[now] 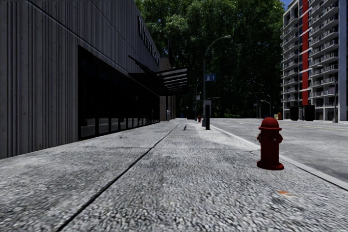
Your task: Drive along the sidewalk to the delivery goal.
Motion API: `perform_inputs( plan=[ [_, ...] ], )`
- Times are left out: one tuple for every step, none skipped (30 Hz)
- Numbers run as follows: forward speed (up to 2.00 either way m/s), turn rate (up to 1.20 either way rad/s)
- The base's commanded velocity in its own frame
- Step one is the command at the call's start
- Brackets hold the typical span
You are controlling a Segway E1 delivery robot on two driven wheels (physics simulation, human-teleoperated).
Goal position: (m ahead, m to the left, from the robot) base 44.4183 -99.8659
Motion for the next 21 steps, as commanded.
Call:
perform_inputs(
  plan=[
    [2.00,0.00],
    [2.00,0.00],
    [2.00,0.00],
    [2.00,0.00],
    [2.00,0.00],
    [2.00,0.00],
    [2.00,0.00],
    [2.00,0.00],
    [2.00,0.00],
    [2.00,0.00],
    [2.00,0.00],
    [2.00,0.00],
    [2.00,0.00],
    [2.00,0.00],
    [2.00,0.00],
    [2.00,0.00],
    [2.00,0.00],
    [2.00,0.00],
    [2.00,0.00],
    [2.00,0.00],
    [2.00,0.00]
  ],
)
